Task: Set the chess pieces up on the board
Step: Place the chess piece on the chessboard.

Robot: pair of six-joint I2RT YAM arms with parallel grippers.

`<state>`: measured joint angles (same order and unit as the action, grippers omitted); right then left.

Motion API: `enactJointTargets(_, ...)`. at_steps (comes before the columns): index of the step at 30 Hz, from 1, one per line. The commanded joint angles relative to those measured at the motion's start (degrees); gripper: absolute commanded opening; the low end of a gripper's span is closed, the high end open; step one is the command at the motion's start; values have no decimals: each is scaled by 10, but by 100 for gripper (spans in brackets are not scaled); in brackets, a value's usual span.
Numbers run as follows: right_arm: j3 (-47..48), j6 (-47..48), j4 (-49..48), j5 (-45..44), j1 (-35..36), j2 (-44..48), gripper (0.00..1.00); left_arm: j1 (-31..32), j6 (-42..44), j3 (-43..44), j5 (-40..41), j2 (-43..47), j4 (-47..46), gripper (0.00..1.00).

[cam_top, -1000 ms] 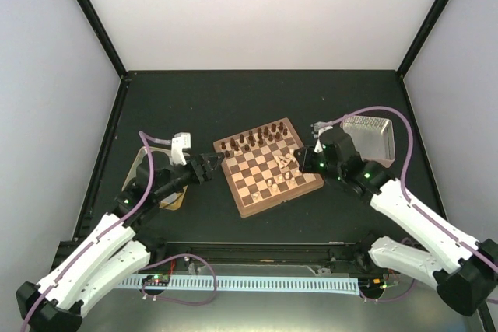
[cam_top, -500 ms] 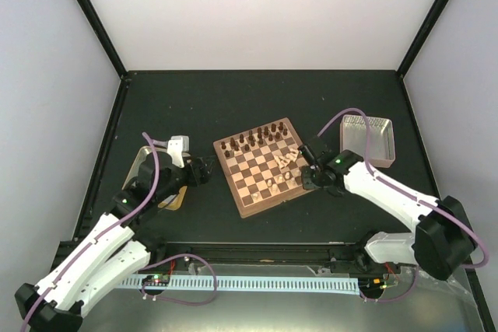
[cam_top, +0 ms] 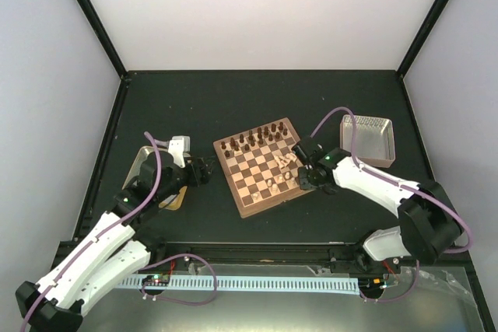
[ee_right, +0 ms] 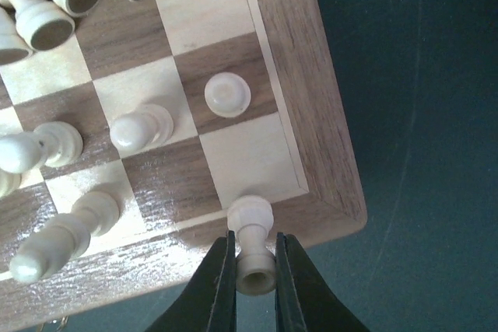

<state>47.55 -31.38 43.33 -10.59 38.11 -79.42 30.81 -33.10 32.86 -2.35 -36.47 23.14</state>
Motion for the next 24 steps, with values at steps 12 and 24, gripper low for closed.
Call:
enactJointTargets(12, 19, 21, -35, -32, -8, -46, 13, -4, 3, 11, -5, -9, -3, 81)
enactJointTargets(24, 22, 18, -24, -48, -8, -37, 23, -4, 2, 10, -8, -11, -4, 81)
